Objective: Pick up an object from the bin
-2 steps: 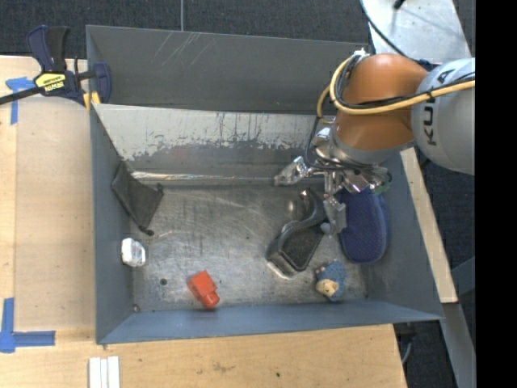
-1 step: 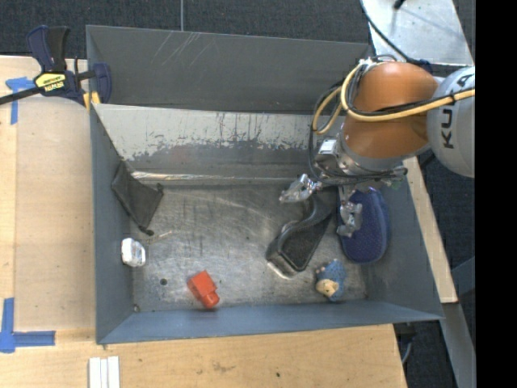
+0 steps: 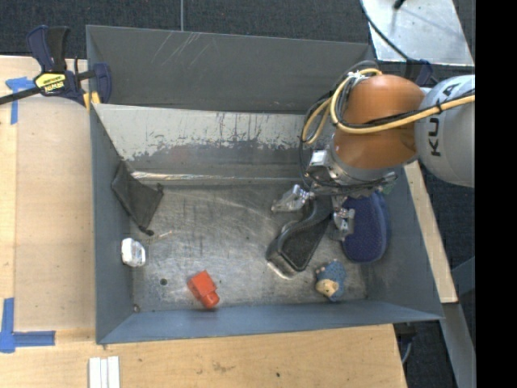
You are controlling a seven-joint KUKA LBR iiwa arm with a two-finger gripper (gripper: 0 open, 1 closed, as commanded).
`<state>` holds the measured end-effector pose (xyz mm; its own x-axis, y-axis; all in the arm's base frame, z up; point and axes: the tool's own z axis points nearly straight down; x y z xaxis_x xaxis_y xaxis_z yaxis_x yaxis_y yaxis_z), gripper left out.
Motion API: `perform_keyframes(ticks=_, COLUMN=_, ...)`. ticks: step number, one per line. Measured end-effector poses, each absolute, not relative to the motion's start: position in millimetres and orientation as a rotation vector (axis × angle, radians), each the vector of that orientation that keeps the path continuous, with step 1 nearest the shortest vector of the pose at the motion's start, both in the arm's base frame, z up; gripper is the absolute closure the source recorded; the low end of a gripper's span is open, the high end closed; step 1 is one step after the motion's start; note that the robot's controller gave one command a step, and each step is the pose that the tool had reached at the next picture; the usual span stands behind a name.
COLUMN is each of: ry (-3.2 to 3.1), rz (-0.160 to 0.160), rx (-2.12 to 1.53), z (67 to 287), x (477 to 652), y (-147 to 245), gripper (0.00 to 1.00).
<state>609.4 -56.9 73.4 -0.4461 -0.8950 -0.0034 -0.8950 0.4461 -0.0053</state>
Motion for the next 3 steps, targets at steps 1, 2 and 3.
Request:
perform_keyframes(ticks=1, ry=2.670, rz=-0.003, rx=-1.644, z=75, x=611.1, y=-58, gripper=0.00)
perform_keyframes(ticks=2, ry=2.663, rz=-0.005, rx=-1.641, z=78, x=613.4, y=-56, gripper=1.00)
perform_keyframes(ticks=3, ry=2.674, rz=-0.002, rx=-1.643, z=111, x=613.4, y=-56, gripper=1.00)
